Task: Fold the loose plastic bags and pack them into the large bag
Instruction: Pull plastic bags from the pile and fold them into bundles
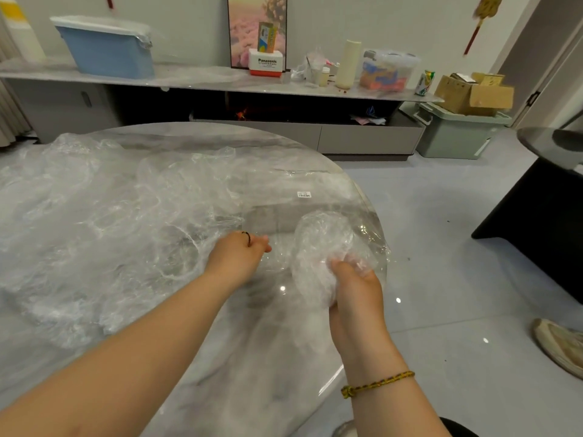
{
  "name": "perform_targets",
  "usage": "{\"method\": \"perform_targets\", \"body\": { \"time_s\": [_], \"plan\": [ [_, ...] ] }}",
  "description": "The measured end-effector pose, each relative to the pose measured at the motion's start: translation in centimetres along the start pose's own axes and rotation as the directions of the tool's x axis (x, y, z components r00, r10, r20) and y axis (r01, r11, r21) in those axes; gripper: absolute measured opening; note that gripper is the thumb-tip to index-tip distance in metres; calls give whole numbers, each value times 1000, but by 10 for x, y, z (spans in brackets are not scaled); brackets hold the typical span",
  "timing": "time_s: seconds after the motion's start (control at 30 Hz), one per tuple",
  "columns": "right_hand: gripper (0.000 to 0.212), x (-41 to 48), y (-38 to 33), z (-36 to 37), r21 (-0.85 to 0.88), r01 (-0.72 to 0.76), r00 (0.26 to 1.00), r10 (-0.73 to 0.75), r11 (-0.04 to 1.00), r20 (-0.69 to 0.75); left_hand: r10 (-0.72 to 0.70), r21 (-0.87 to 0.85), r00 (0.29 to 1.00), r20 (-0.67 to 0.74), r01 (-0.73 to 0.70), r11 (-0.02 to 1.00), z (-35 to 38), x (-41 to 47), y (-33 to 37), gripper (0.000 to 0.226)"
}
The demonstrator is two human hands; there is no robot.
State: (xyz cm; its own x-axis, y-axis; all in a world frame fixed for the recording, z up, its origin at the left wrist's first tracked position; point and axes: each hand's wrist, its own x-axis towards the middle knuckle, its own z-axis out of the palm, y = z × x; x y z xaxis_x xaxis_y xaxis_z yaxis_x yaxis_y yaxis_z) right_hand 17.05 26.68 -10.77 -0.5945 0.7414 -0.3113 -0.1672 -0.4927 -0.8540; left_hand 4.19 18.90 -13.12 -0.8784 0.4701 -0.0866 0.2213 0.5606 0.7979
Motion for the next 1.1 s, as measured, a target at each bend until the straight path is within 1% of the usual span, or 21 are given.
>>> {"method": "perform_targets", "body": {
  "time_s": [0.03,0.1,0.13,0.17,0.2,0.27,0.37,0.43,0.47,0.57,0.6,0.7,0.73,0.77,0.8,0.83,0.87,0.9,1.0,1.07,1.1],
  "plan": [
    [25,1,-1,-1,23,-17,1000,17,1000,2,-13,93,998,58,7,996,3,5,-1,28],
    [28,3,-3,-2,32,-15,1000,15,999,5,-21,263,989,143,-18,965,8,10,-5,31],
    [28,4,-4,-3,34,-6,1000,6,999,3,-1,336,985,174,-58,940,9,10,-9,29],
    [27,5,-5,-4,36,1,1000,-1,999,-3,40,395,980,193,-115,912,11,8,-12,22],
    [26,5,-7,-5,38,7,1000,-7,999,-10,100,441,974,202,-182,879,11,6,-16,17],
    [23,6,-9,-7,33,21,999,-20,999,-26,220,506,948,230,-310,805,13,-1,-24,18],
    [25,6,-12,-7,9,50,998,-50,999,-34,323,554,913,249,-408,726,14,-12,-39,26],
    [26,4,-13,-8,3,67,997,-66,998,-36,346,557,902,259,-431,710,13,-20,-45,35],
    [26,3,-15,-9,4,73,997,-72,997,-36,360,549,895,263,-445,707,12,-25,-48,44],
    [24,2,-17,-11,-7,82,996,-83,997,-25,394,522,875,282,-485,702,8,-37,-50,85],
    [24,3,-15,-11,-25,80,997,-80,997,-23,386,536,876,288,-482,693,6,-39,-51,92],
    [23,6,-8,-9,-99,71,996,-75,993,-38,408,599,862,299,-503,623,3,-42,-54,102],
    [24,8,-6,-9,-125,77,996,-82,989,-31,413,610,860,300,-506,610,3,-45,-53,100],
    [25,8,-4,-8,-156,80,996,-83,985,-16,437,613,847,303,-525,591,2,-48,-52,92],
    [24,7,-3,-7,-189,76,997,-77,979,5,480,639,825,298,-546,541,3,-49,-54,76],
    [22,6,-1,-7,-220,66,998,-61,973,28,510,652,816,273,-547,526,3,-52,-57,61],
    [21,5,0,-7,-244,52,998,-41,968,50,557,664,791,252,-560,495,2,-55,-60,51],
    [21,4,2,-7,-264,35,998,-19,964,63,590,662,768,247,-578,476,1,-59,-64,47],
    [18,4,8,-9,-334,-27,997,48,942,54,630,667,735,249,-602,439,0,-75,-71,44],
    [18,2,12,-10,-393,-60,994,92,917,62,649,687,725,230,-593,420,0,-82,-73,42],
    [20,1,13,-10,-431,-67,991,109,900,74,652,686,726,218,-589,427,-1,-84,-74,41]
  ]
}}
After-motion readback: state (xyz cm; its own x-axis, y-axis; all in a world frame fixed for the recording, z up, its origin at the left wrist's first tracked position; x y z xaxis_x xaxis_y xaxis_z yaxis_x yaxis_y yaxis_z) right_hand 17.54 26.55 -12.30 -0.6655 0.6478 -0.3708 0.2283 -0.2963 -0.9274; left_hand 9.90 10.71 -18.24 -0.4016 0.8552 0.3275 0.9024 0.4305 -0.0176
